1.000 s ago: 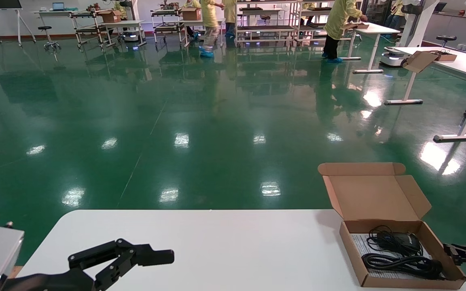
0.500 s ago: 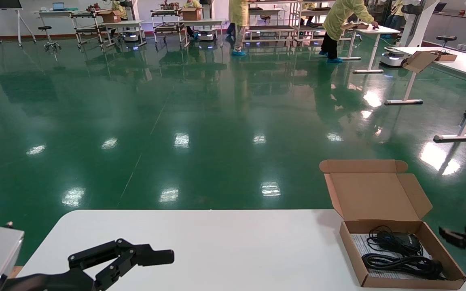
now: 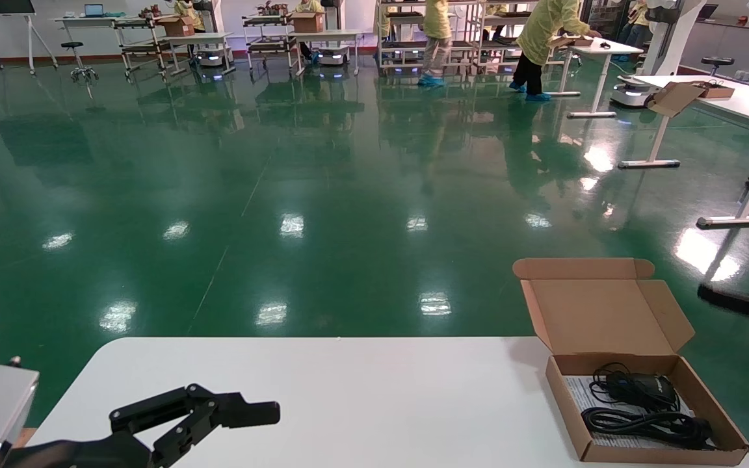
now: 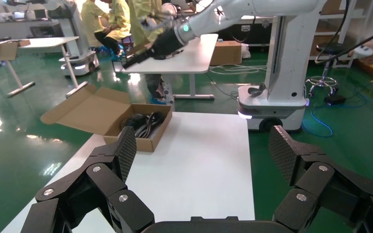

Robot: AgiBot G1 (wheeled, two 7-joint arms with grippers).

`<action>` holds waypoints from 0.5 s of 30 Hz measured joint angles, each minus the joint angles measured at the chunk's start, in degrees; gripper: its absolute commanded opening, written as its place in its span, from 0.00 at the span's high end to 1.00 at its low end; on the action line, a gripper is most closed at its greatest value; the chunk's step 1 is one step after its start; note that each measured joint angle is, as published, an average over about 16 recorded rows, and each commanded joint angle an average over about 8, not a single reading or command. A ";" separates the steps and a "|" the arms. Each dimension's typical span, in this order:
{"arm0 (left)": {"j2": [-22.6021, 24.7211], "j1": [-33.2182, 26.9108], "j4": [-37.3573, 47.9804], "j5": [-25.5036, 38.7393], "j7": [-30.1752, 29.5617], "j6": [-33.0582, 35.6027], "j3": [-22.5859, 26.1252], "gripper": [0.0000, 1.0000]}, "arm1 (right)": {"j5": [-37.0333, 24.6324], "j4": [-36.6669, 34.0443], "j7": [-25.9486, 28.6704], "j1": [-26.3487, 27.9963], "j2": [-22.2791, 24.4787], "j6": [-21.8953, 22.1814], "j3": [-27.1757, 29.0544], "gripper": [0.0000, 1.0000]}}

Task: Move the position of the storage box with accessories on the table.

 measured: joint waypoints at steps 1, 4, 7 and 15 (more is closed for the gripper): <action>0.00 0.00 0.00 0.00 0.00 0.00 0.00 0.00 | 0.33 0.13 0.53 0.52 0.20 -1.06 0.23 0.00; 0.00 0.00 0.00 0.00 0.00 0.00 0.00 0.00 | 1.47 0.73 2.33 2.12 0.94 -5.20 0.98 0.00; 0.00 0.00 0.00 0.00 0.00 0.00 0.00 0.00 | 2.49 1.44 4.01 3.50 1.75 -9.66 1.63 0.00; -0.01 0.01 0.01 -0.01 0.00 -0.02 0.00 0.00 | 4.89 3.27 7.48 5.89 3.83 -20.65 3.10 0.00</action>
